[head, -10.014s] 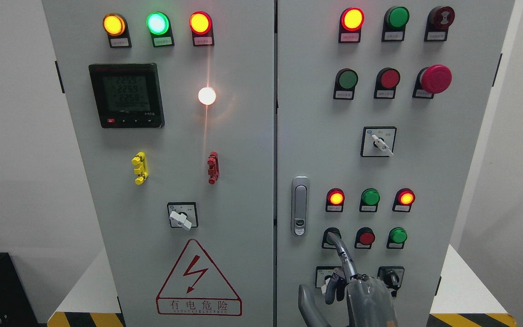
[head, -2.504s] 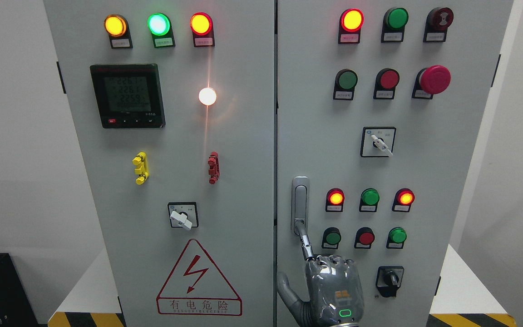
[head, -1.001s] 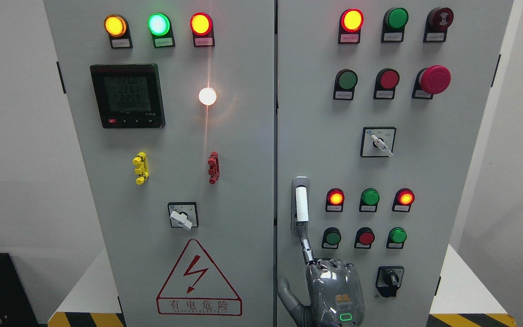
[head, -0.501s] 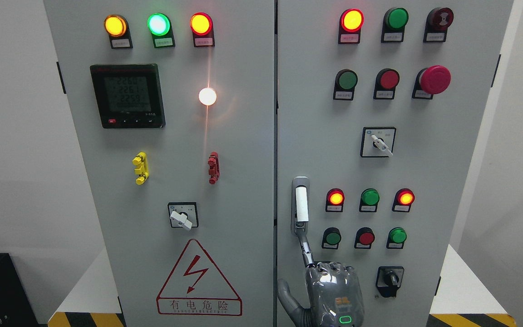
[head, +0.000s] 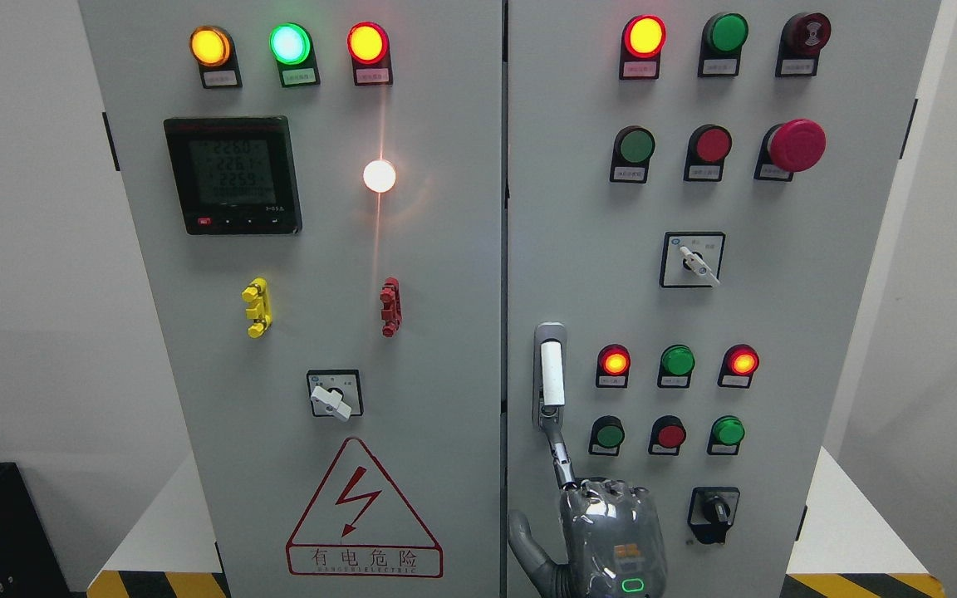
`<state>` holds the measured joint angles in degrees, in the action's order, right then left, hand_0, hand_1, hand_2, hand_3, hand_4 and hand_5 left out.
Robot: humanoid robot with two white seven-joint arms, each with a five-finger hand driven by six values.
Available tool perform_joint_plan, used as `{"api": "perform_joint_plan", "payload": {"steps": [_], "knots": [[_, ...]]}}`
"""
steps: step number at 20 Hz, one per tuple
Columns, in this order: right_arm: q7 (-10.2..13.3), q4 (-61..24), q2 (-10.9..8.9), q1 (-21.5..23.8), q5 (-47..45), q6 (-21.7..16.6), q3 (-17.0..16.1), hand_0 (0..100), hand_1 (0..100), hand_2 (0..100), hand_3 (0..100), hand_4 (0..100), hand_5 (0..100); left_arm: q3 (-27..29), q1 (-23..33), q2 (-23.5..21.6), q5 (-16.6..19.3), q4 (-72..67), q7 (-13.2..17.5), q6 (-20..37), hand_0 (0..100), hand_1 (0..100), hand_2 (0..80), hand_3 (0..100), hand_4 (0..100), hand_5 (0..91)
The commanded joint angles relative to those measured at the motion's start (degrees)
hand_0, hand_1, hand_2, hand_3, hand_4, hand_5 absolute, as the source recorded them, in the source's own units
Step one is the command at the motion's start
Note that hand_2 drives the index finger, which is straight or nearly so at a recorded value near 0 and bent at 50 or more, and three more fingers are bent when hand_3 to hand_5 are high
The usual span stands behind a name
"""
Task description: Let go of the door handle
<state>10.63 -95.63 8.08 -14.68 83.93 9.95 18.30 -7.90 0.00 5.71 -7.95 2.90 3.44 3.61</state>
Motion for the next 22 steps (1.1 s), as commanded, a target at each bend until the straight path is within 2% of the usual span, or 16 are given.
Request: {"api": "perform_joint_plan", "payload": {"steps": [1, 15, 22], "knots": [[0.18, -0.52, 0.00, -0.08, 0.00, -0.11, 0.07, 45, 30, 3, 100, 100, 100, -0.01, 1.14, 0.00, 0.04, 0.00, -0.02, -0.01, 12, 56, 0.0, 0, 0, 0.0], [0.53, -2.19, 0.00, -0.09, 0.00, -0.19, 0.16, 45, 30, 4, 100, 100, 100, -0.01, 1.14, 0.00, -0.04, 0.00, -0.02, -0.01, 12, 56, 0.0, 0, 0, 0.0], [0.88, -2.89, 0.00, 0.18, -0.09, -0.28, 0.42, 45, 30, 15, 100, 100, 100, -0.01, 1.14, 0.00, 0.04, 0.00, -0.02, -0.01, 12, 56, 0.0, 0, 0, 0.0]]}}
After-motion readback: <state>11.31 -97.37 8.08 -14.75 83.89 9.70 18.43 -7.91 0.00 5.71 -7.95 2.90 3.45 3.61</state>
